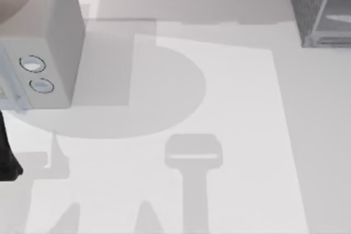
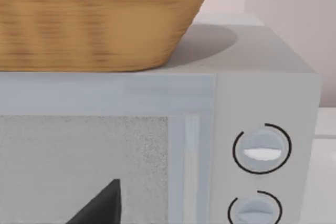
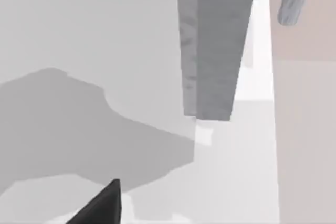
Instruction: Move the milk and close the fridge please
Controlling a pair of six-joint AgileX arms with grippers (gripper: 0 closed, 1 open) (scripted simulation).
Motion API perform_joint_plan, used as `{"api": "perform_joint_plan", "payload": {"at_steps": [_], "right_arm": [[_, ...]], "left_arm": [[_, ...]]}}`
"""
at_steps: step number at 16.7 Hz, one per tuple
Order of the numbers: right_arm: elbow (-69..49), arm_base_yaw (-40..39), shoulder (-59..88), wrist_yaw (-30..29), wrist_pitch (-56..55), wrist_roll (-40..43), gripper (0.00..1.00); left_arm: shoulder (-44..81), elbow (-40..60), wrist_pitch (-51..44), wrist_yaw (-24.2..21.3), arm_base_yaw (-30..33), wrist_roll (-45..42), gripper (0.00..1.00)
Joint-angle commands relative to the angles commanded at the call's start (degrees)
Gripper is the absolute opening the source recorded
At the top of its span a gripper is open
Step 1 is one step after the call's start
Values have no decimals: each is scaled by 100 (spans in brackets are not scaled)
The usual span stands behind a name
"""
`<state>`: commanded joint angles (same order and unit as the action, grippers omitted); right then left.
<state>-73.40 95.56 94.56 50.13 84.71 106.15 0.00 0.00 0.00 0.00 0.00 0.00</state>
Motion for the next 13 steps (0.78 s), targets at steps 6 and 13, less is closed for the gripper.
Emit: {"api": "perform_joint_plan", "payload": {"at_steps": [6, 13], "right_arm": [[-206, 819, 865, 458, -227, 820, 100], [-171, 529, 894, 390, -537, 446, 100]], "left_arm": [[0, 0, 0, 0, 0, 0, 100], [0, 0, 0, 0, 0, 0, 100]]}}
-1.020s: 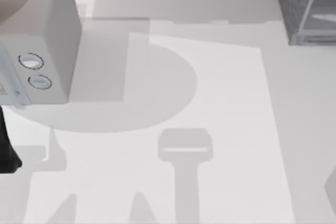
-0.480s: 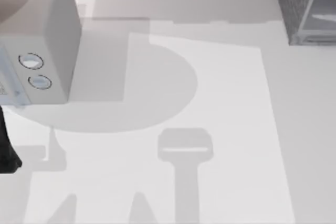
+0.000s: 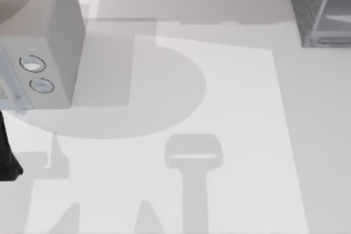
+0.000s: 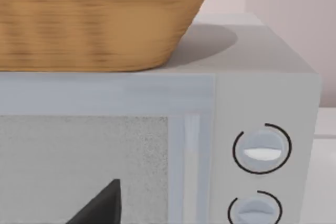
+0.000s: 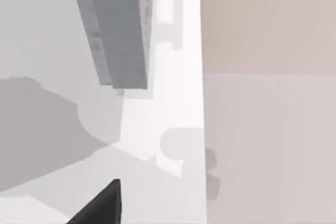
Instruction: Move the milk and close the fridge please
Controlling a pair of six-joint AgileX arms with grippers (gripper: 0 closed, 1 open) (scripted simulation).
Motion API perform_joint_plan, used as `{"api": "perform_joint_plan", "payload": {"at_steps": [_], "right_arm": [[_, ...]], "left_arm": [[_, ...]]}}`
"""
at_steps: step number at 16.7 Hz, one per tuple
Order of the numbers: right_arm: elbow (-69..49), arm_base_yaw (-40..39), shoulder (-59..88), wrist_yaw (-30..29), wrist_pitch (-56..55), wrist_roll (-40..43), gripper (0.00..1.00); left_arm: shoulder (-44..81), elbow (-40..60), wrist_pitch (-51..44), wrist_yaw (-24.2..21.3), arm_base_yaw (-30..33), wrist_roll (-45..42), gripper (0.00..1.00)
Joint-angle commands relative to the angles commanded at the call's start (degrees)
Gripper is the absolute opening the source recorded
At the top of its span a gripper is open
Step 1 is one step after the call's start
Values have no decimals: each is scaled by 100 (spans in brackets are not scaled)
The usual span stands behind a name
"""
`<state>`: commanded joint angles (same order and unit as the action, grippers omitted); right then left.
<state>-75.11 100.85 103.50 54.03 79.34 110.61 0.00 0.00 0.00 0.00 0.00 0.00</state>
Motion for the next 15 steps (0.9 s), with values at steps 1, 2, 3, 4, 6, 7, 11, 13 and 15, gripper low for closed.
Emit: {"api": "perform_joint_plan", "payload": {"at_steps": [1, 2, 3, 4, 6, 7, 11, 13, 15], "right_arm": [[4, -162, 17, -38, -215, -238, 100], [8, -356, 34, -85, -479, -537, 100], [11, -576, 50, -140, -784, -893, 100], [15, -820, 65, -203, -1125, -1307, 100], [24, -1373, 91, -346, -1899, -2297, 100], [30, -1676, 103, -424, -2320, -2850, 100], [65, -2965, 127, -751, -4068, -5076, 100], [85, -3581, 127, -907, -4887, -6034, 100], [105, -4115, 122, -1044, -5581, -6776, 100]], "left_arm": [[0, 0, 0, 0, 0, 0, 100], [0, 0, 0, 0, 0, 0, 100], [0, 0, 0, 0, 0, 0, 100], [0, 0, 0, 0, 0, 0, 100], [0, 0, 0, 0, 0, 0, 100], [0, 0, 0, 0, 0, 0, 100], [0, 0, 0, 0, 0, 0, 100], [0, 0, 0, 0, 0, 0, 100], [0, 0, 0, 0, 0, 0, 100]]}}
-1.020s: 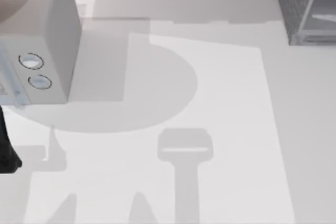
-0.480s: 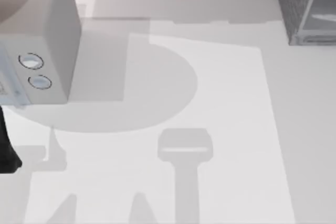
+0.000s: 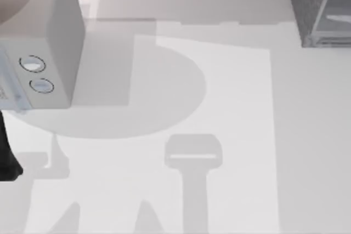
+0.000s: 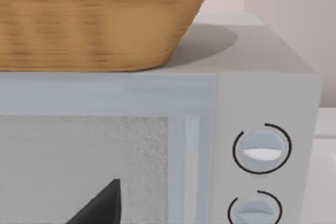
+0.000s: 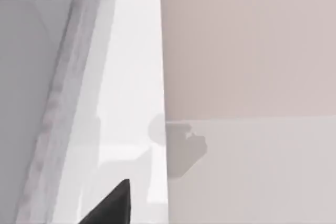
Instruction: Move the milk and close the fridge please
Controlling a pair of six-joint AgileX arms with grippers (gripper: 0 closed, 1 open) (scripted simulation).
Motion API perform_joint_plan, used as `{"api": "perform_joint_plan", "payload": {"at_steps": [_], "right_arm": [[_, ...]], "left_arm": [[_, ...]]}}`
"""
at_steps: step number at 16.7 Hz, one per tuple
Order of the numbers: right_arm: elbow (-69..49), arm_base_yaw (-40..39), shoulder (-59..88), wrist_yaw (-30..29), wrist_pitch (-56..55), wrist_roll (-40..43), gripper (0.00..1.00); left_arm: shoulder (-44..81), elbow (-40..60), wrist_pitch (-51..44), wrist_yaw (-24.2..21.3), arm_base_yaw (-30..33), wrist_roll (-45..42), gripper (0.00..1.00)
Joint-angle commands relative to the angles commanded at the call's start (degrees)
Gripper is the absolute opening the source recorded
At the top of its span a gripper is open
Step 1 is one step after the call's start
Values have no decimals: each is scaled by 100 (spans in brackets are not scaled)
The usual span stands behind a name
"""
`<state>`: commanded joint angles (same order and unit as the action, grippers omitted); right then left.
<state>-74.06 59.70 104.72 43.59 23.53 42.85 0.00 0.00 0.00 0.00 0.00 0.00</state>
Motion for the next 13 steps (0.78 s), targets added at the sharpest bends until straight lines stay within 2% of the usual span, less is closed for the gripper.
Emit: {"api": "perform_joint_plan", "payload": {"at_steps": [4, 10, 13], "right_arm": [[29, -631, -17, -166, -742, -763, 100], [76, -603, -56, -175, -803, -795, 100], [226, -927, -126, -555, -1007, -1143, 100]], "left_arm": [[0, 0, 0, 0, 0, 0, 100], [0, 0, 0, 0, 0, 0, 100], [0, 0, 0, 0, 0, 0, 100]]}}
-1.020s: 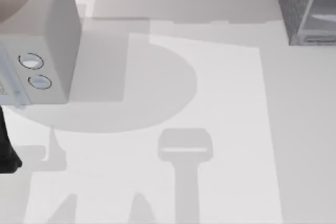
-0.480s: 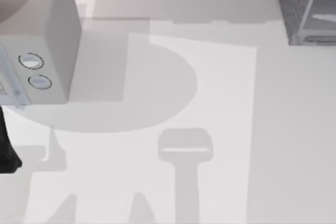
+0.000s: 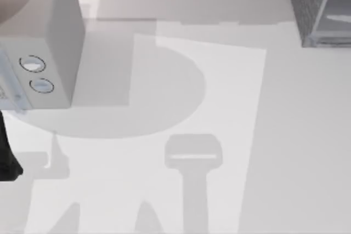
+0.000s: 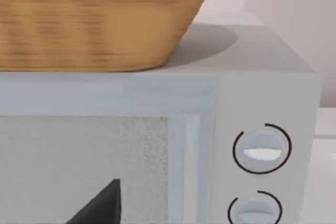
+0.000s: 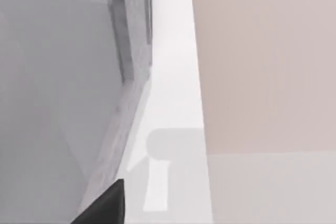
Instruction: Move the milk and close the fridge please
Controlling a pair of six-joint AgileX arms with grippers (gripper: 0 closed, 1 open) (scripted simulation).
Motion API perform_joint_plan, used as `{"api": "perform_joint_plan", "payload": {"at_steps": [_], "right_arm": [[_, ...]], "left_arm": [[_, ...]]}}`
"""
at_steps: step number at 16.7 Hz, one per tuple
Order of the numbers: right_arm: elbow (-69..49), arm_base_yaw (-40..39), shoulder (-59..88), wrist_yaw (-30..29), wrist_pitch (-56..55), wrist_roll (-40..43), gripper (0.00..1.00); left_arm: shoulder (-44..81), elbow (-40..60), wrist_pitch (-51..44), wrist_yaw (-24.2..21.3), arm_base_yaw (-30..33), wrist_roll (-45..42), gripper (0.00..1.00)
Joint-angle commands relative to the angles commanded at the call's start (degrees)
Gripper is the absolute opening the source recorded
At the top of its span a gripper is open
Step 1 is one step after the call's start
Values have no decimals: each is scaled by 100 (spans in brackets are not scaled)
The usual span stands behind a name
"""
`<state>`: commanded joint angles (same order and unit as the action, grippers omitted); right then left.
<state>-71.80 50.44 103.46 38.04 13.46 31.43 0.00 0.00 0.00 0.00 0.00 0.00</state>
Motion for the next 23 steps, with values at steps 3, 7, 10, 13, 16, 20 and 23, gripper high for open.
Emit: {"api": "perform_joint_plan", "payload": {"at_steps": [3, 7, 10, 13, 16, 20, 23], "right_arm": [[327, -765, -121, -736, -278, -652, 100], [715, -2519, -348, -1774, -637, -1420, 100], [918, -3812, -605, -2750, -1040, -2270, 100], [1243, -4623, -905, -3501, -1437, -2936, 100], [1480, -4933, -1076, -3794, -1638, -3182, 100], [1499, -4851, -1046, -3816, -1620, -3160, 100], [1280, -4857, -869, -3817, -1586, -3151, 100]], "left_arm": [[0, 0, 0, 0, 0, 0, 100], [0, 0, 0, 0, 0, 0, 100], [0, 0, 0, 0, 0, 0, 100], [0, 0, 0, 0, 0, 0, 100], [0, 0, 0, 0, 0, 0, 100], [0, 0, 0, 0, 0, 0, 100], [0, 0, 0, 0, 0, 0, 100]]}}
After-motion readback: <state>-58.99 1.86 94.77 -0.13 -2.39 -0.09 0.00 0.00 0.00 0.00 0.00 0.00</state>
